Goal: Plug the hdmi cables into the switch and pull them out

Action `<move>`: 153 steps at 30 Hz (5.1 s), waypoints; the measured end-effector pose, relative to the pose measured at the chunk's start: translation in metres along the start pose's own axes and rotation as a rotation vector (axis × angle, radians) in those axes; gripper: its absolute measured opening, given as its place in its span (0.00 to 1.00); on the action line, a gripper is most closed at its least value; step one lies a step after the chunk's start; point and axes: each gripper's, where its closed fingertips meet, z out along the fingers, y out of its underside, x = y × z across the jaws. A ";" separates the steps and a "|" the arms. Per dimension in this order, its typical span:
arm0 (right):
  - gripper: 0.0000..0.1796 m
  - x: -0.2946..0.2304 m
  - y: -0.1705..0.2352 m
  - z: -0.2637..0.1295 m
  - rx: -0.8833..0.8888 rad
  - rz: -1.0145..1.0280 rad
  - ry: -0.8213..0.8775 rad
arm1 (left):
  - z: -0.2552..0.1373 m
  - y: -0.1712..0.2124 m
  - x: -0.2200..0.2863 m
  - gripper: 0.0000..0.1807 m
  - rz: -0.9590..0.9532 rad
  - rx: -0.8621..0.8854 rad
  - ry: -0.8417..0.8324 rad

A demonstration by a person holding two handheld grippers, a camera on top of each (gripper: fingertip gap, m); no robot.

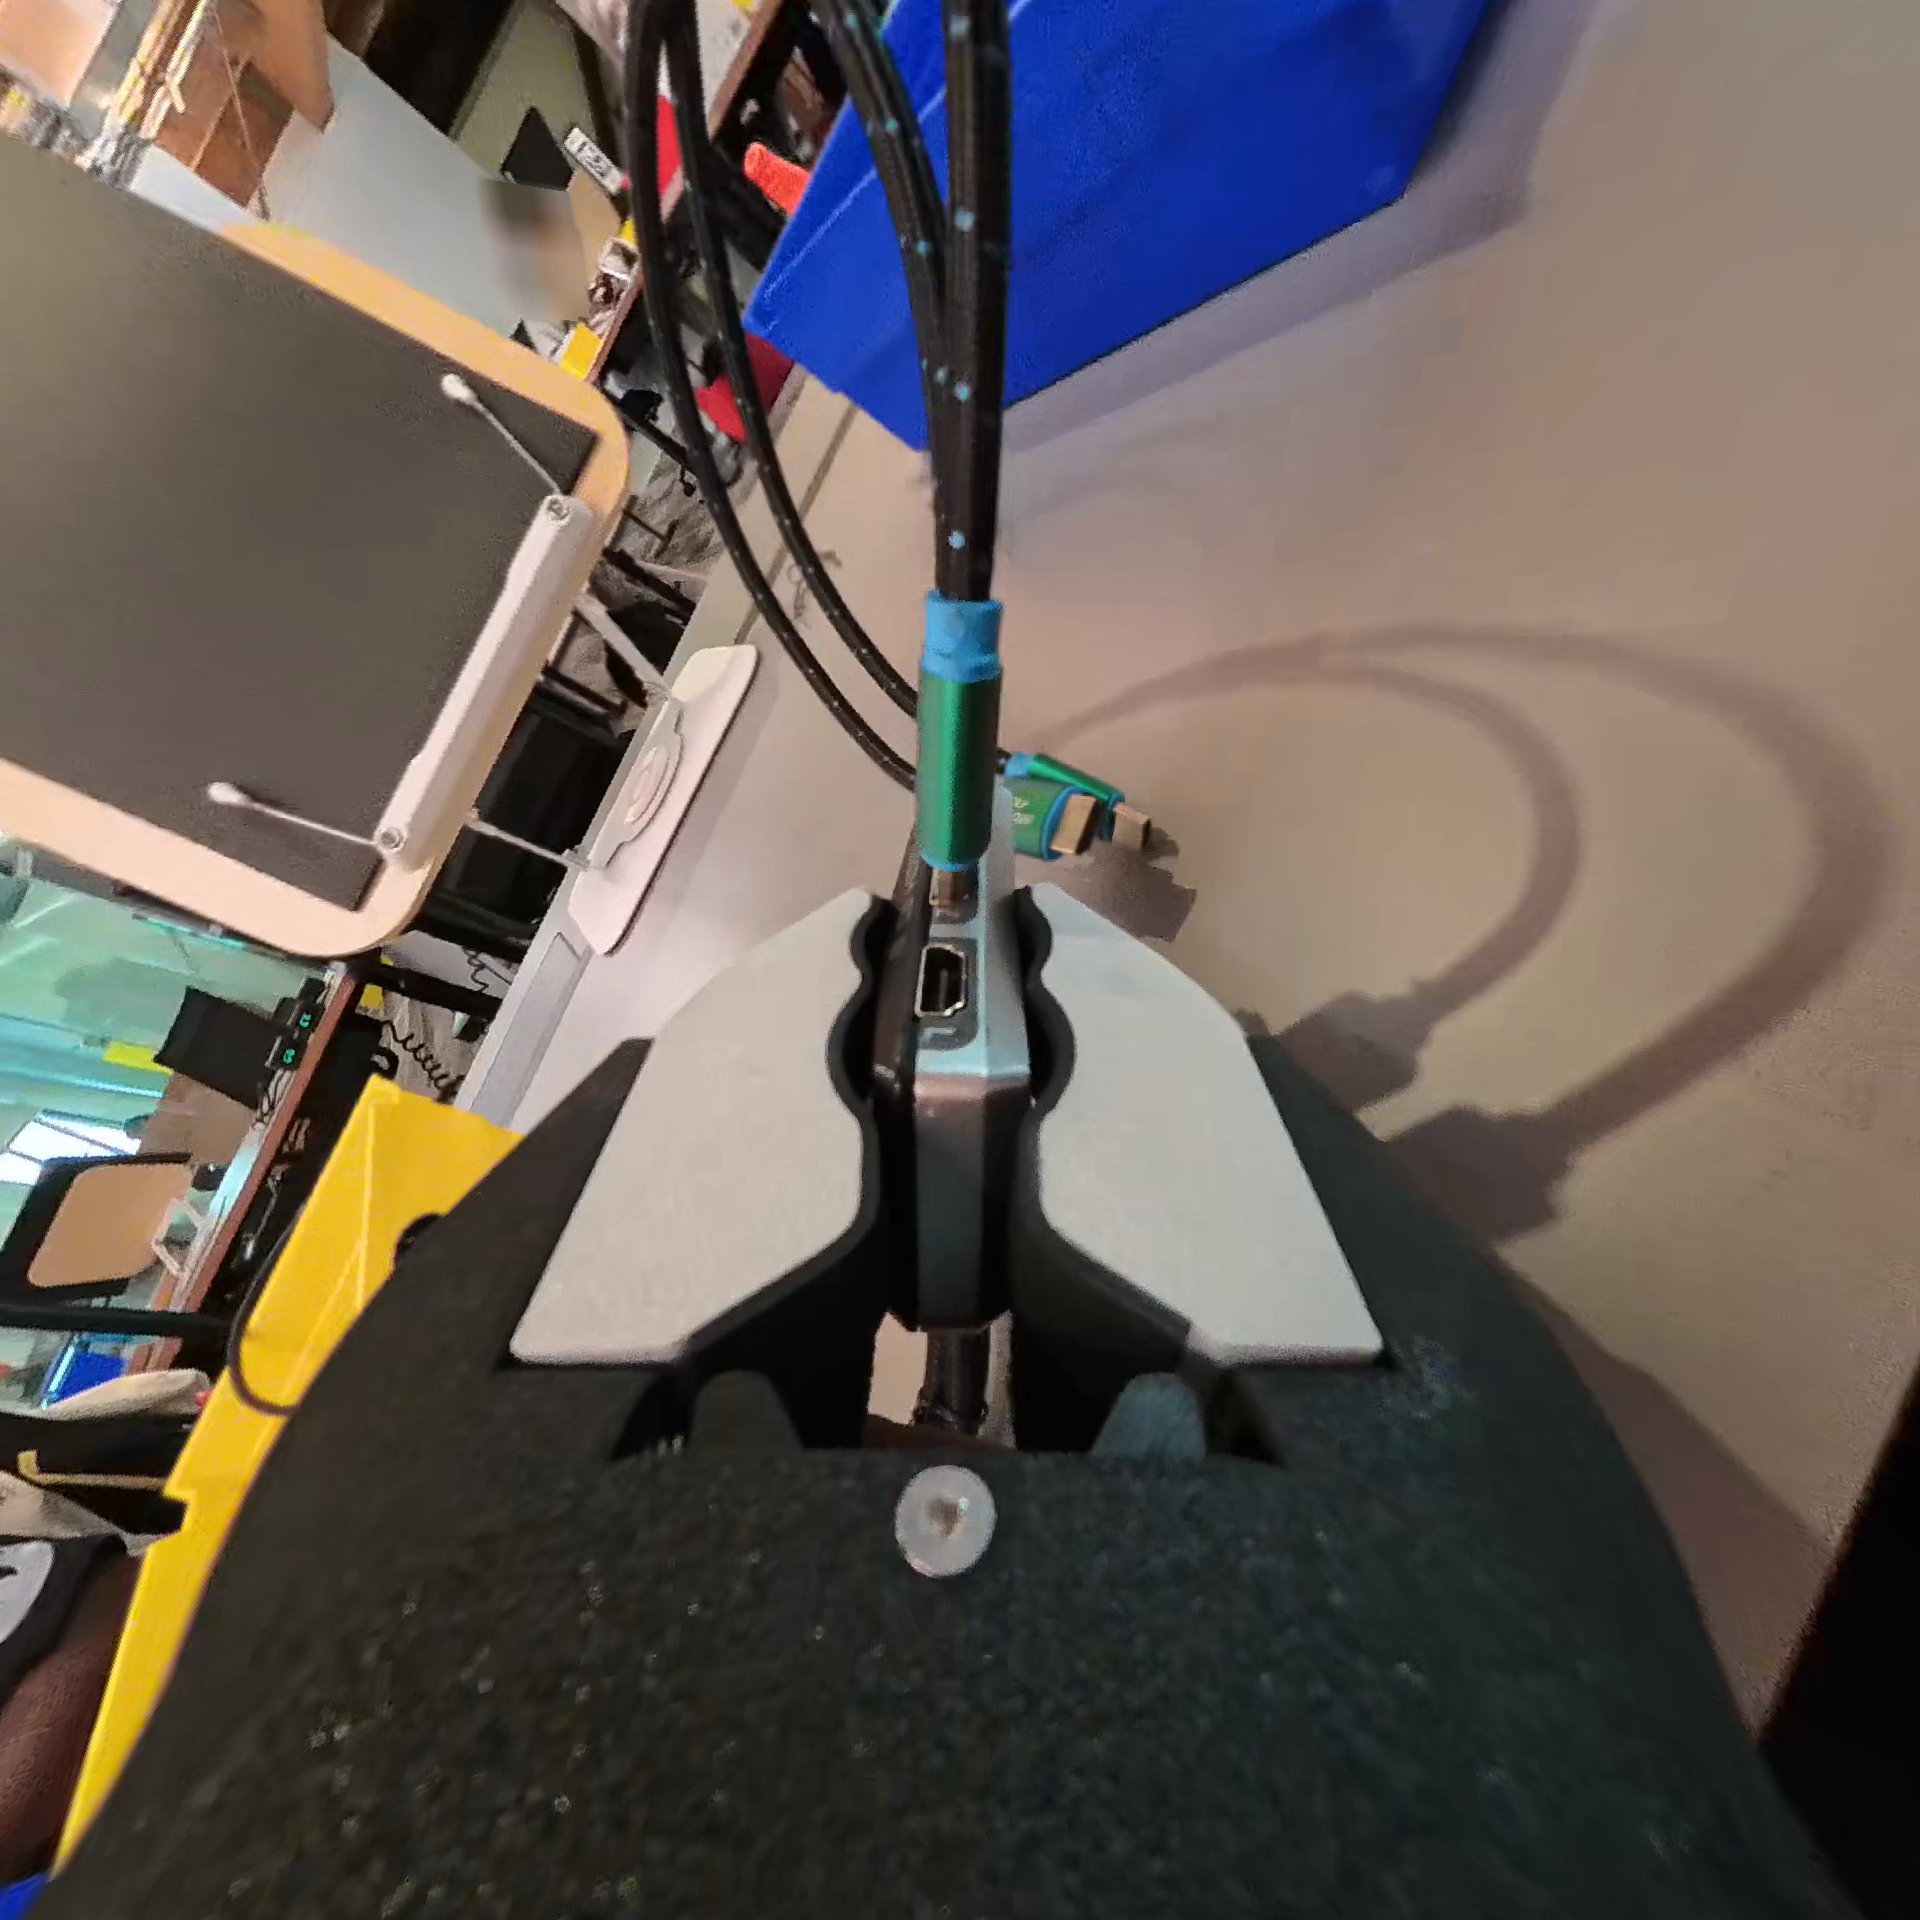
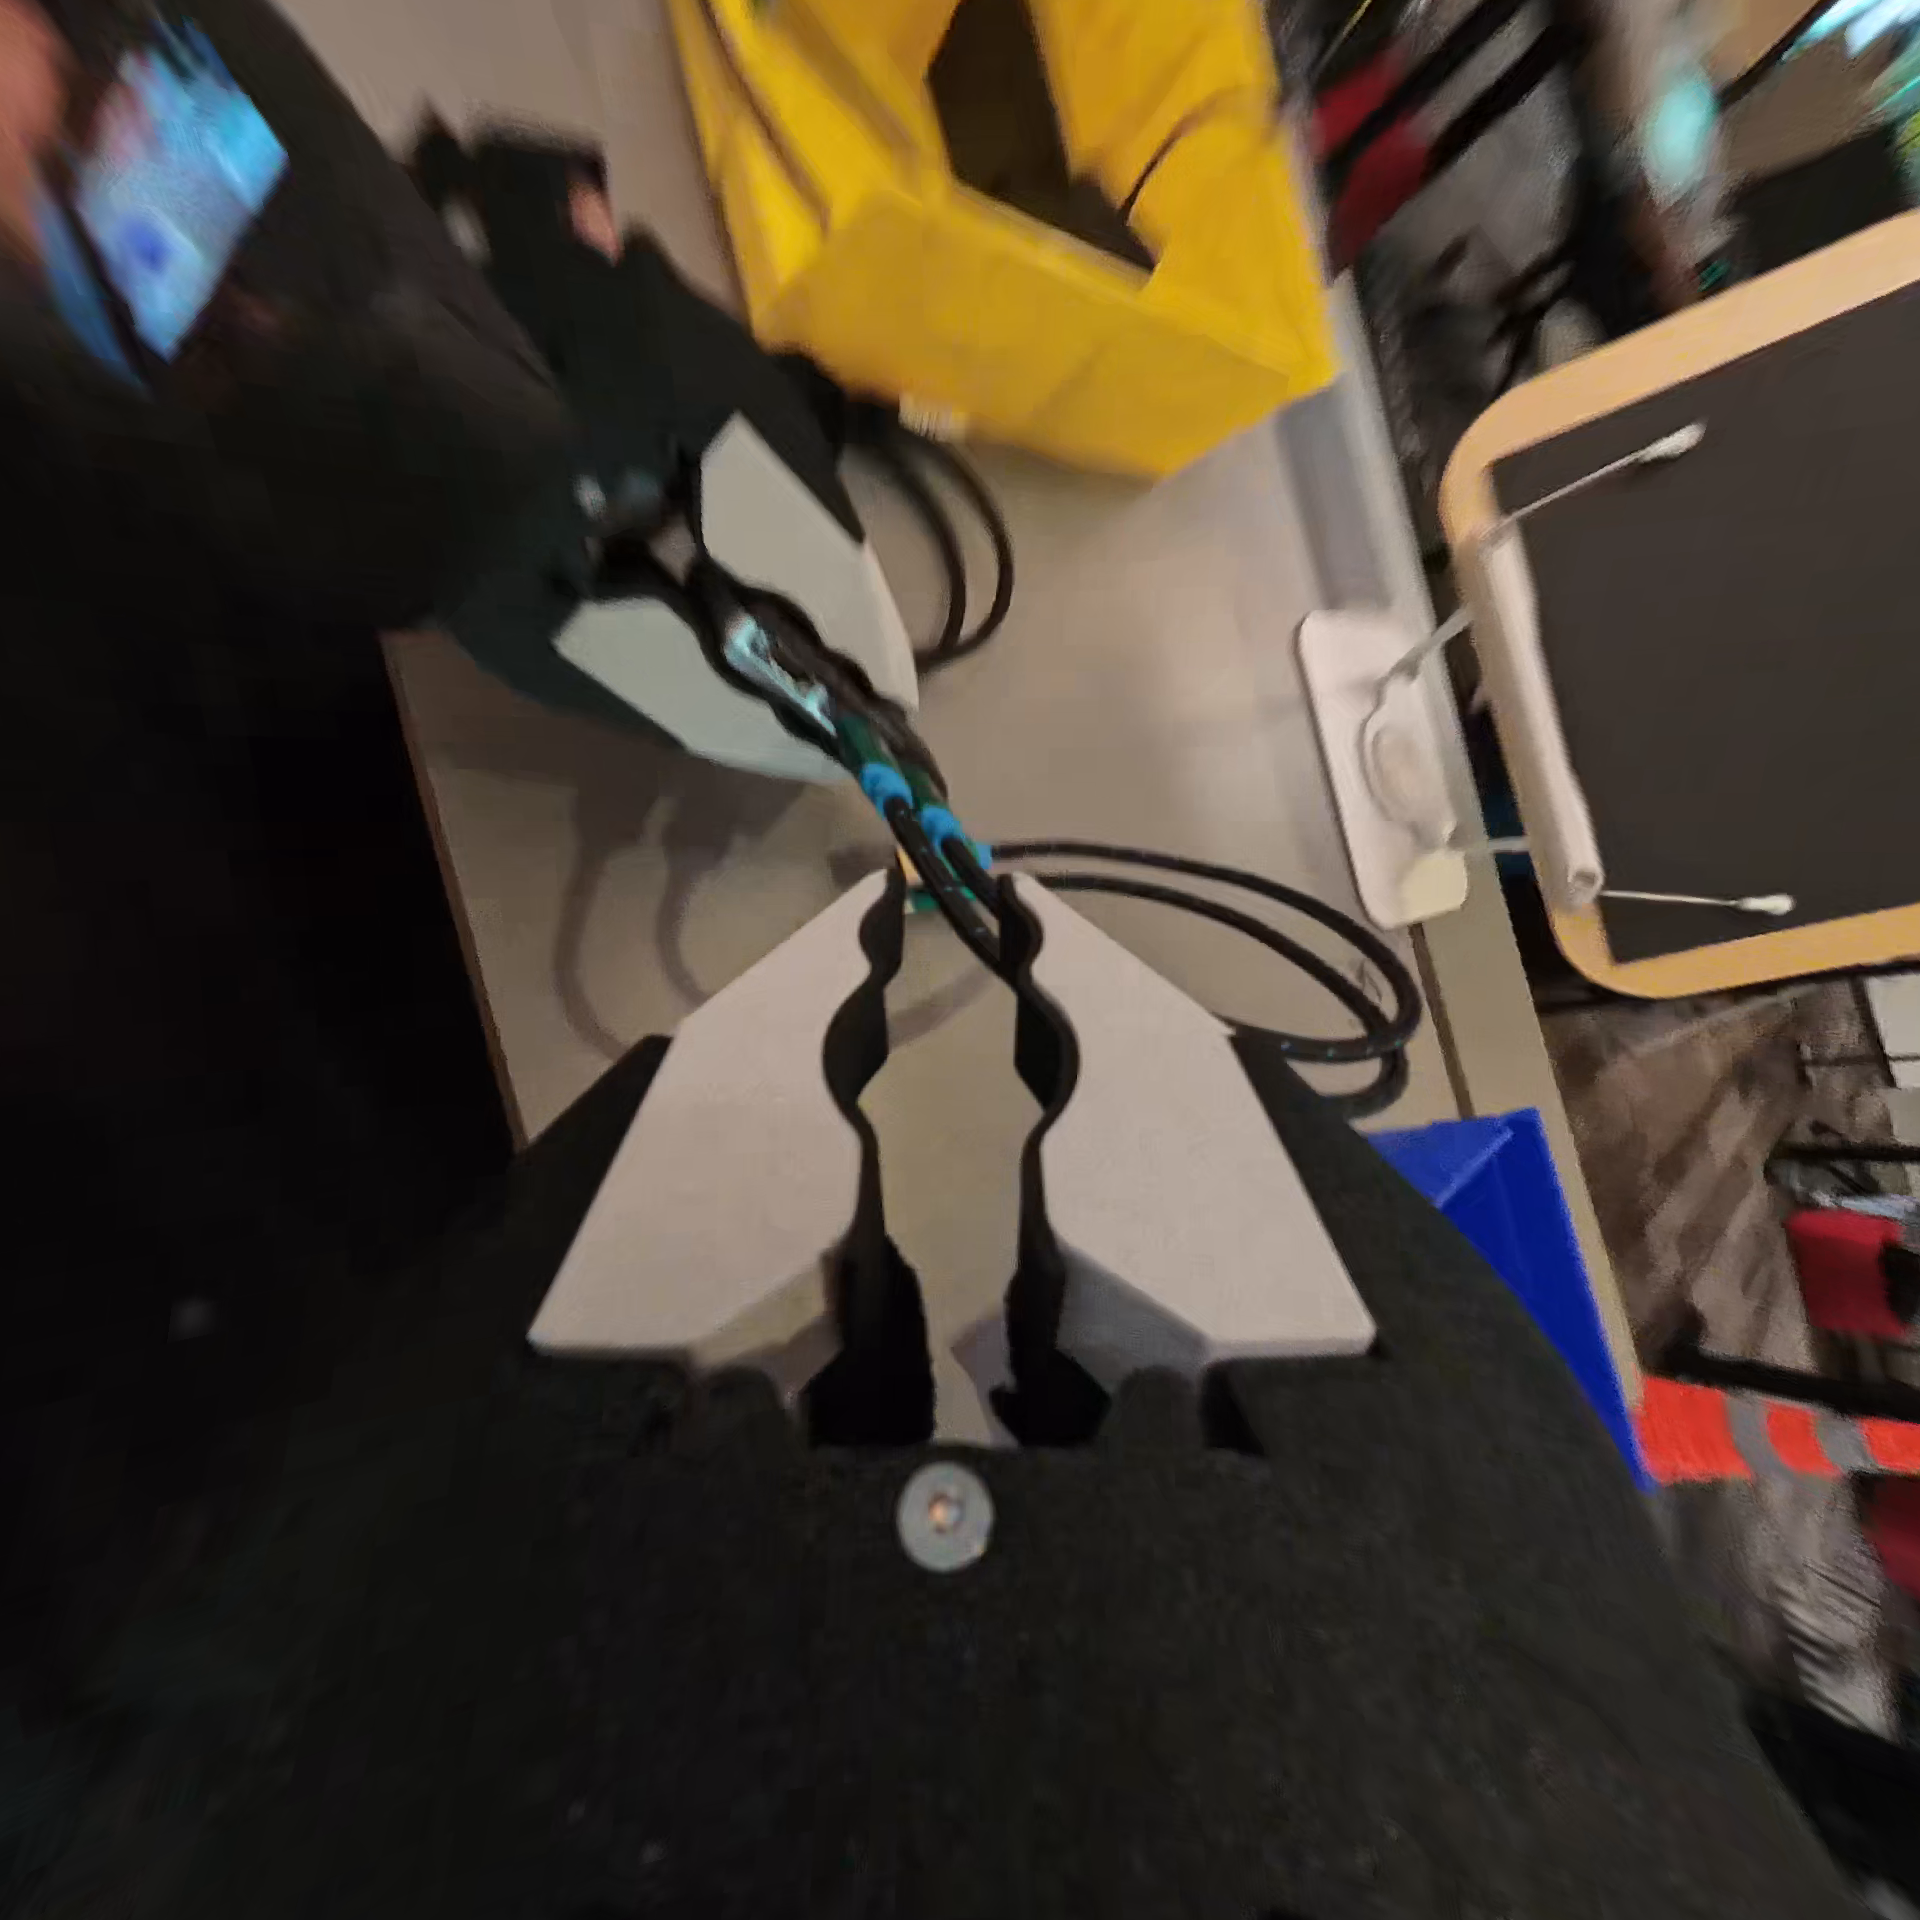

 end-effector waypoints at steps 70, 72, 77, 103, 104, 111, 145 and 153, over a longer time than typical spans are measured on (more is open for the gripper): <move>0.37 0.029 0.003 0.015 0.693 0.843 -0.289 | -0.087 -0.094 -0.098 0.12 -0.684 0.565 0.338; 0.41 0.032 -0.019 0.008 0.742 0.837 -0.365 | -0.098 -0.105 -0.103 0.12 -0.756 0.643 0.396; 0.41 0.031 -0.072 -0.021 0.931 0.924 -0.667 | -0.109 -0.114 -0.097 0.12 -0.829 0.731 0.514; 0.11 0.064 -0.076 -0.027 0.808 0.792 -0.589 | -0.107 -0.087 -0.087 0.27 -0.984 0.681 0.659; 0.10 0.075 -0.074 -0.031 0.813 0.778 -0.579 | -0.106 -0.074 -0.076 0.27 -0.954 0.634 0.671; 0.11 0.212 -0.036 -0.046 0.808 0.718 -0.410 | -0.093 -0.012 -0.023 0.18 -1.129 0.496 0.749; 0.12 0.289 0.282 0.081 0.068 1.360 -0.204 | -0.085 -0.013 0.016 0.13 -0.886 0.350 0.761; 0.21 0.291 0.303 0.070 -0.305 1.228 0.011 | -0.082 -0.009 0.015 0.13 -0.885 0.340 0.750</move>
